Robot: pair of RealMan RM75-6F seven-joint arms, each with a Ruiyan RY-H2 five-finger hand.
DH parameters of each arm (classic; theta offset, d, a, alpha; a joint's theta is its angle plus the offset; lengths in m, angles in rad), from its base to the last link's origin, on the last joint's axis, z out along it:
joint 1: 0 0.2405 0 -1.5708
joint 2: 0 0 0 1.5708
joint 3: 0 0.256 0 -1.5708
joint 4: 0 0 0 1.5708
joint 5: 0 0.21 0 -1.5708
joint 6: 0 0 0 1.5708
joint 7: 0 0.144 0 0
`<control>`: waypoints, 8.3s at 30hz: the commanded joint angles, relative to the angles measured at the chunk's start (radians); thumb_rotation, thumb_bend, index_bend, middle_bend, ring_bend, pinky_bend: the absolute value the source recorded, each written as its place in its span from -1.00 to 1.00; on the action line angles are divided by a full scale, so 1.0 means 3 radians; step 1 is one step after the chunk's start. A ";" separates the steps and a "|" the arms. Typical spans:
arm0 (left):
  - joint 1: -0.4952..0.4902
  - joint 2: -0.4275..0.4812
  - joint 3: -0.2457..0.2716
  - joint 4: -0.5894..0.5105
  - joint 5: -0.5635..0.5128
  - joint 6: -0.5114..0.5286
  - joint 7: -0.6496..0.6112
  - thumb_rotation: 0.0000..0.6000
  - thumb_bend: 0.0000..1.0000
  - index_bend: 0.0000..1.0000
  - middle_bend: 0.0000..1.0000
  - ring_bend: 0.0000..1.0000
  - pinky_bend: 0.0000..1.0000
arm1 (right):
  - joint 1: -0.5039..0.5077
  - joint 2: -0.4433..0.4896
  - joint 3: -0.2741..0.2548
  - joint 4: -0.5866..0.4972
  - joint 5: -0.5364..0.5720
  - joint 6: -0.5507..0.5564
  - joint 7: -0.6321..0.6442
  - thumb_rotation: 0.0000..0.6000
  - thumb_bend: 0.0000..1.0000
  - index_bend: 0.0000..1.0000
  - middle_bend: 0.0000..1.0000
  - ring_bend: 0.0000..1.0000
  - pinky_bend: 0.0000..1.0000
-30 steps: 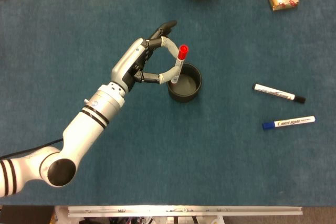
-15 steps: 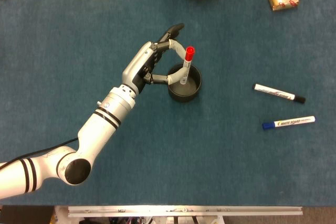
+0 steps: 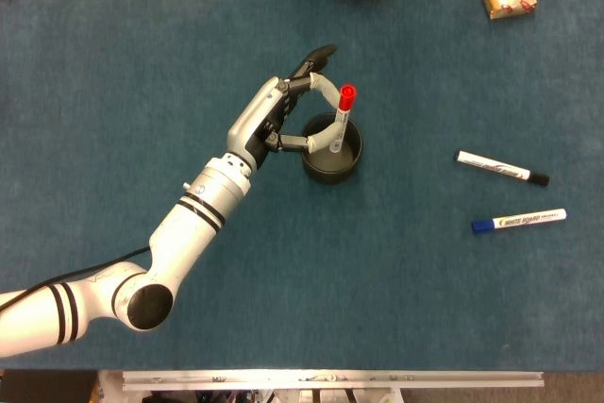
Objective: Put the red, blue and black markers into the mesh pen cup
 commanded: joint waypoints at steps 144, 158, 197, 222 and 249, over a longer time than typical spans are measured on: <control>0.1576 0.1741 0.1086 -0.0222 0.0390 0.1478 0.2737 1.00 -0.41 -0.20 -0.89 -0.98 -1.00 | 0.0796 -0.1539 -0.0471 0.0322 0.0106 -0.0936 -0.1879 1.00 -0.41 -0.08 -0.50 -0.62 -0.39; 0.1605 0.1740 0.1077 -0.0202 0.0413 0.1471 0.2705 1.00 -0.41 -0.20 -0.89 -0.98 -1.00 | 0.0811 -0.1597 -0.0481 0.0375 0.0073 -0.0923 -0.1947 1.00 -0.35 -0.04 -0.50 -0.62 -0.39; 0.1638 0.1757 0.1061 -0.0210 0.0446 0.1434 0.2643 1.00 -0.41 -0.20 -0.89 -0.98 -1.00 | 0.0814 -0.1623 -0.0524 0.0442 0.0043 -0.0927 -0.2130 1.00 -0.34 0.01 -0.51 -0.64 -0.41; 0.1655 0.1746 0.1056 -0.0189 0.0455 0.1431 0.2614 1.00 -0.41 -0.20 -0.89 -0.98 -1.00 | 0.0813 -0.1647 -0.0546 0.0466 0.0036 -0.0926 -0.2206 1.00 -0.34 0.03 -0.51 -0.64 -0.42; 0.1657 0.1750 0.1046 -0.0194 0.0447 0.1420 0.2621 1.00 -0.41 -0.20 -0.89 -0.98 -1.00 | 0.0852 -0.1238 -0.0208 -0.0266 0.0009 -0.0723 -0.1365 1.00 -0.32 0.23 -0.51 -0.64 -0.42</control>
